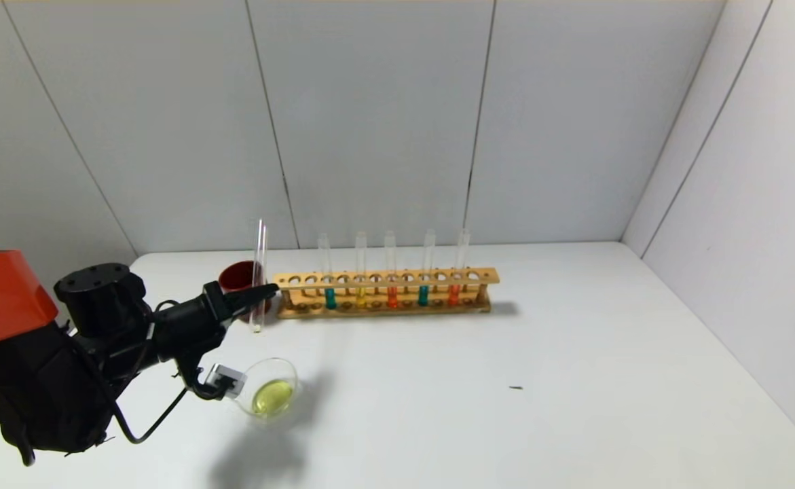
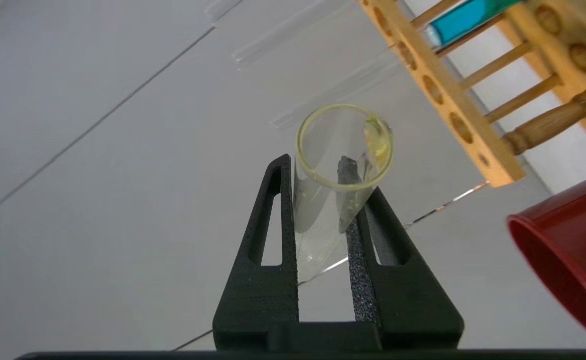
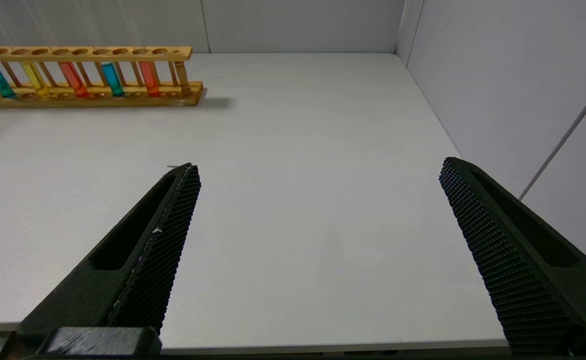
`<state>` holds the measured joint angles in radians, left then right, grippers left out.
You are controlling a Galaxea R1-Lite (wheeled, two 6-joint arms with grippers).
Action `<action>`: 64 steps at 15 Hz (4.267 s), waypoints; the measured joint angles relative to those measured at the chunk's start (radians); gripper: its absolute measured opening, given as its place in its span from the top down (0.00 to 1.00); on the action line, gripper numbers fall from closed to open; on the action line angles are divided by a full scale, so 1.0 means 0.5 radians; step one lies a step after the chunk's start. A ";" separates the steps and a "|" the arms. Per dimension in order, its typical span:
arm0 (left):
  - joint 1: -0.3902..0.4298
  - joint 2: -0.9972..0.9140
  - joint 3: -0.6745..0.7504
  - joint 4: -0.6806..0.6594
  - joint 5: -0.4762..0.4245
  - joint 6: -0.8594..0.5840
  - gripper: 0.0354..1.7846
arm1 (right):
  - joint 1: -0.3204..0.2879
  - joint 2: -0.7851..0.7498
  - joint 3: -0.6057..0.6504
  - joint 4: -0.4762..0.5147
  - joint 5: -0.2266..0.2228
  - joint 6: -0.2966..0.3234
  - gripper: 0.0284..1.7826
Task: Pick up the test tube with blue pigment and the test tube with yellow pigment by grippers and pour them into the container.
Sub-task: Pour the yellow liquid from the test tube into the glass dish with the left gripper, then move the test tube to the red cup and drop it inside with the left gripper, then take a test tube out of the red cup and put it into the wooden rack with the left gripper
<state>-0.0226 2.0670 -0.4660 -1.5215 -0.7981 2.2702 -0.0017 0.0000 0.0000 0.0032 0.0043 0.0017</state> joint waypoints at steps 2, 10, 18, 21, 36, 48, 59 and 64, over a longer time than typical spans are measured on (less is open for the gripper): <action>-0.006 -0.009 -0.004 0.001 0.000 0.013 0.83 | 0.000 0.000 0.000 0.000 -0.001 0.000 0.02; -0.016 -0.129 0.066 0.002 0.391 -0.505 0.83 | 0.000 0.000 0.000 0.000 -0.001 0.000 0.02; -0.378 -0.520 -0.077 0.007 2.091 -2.194 0.83 | 0.003 0.000 0.000 0.000 -0.001 0.000 0.02; -0.402 -0.528 -0.194 0.154 2.334 -2.963 0.83 | 0.003 0.000 0.000 0.000 0.000 0.000 0.02; -0.299 -0.332 -0.572 0.758 1.917 -4.388 0.83 | 0.003 0.000 0.000 0.000 0.000 0.000 0.02; -0.262 0.056 -0.731 0.787 1.906 -4.382 0.83 | 0.003 0.000 0.000 0.000 0.000 0.000 0.02; -0.203 0.224 -0.903 0.854 1.898 -4.374 0.56 | 0.003 0.000 0.000 0.001 0.000 0.000 0.02; -0.203 0.204 -0.906 0.861 1.898 -4.324 0.13 | 0.003 0.000 0.000 0.001 0.000 0.000 0.02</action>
<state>-0.1240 2.1691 -0.9187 -1.0911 0.1509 0.1081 0.0000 0.0000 0.0000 0.0036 0.0043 0.0017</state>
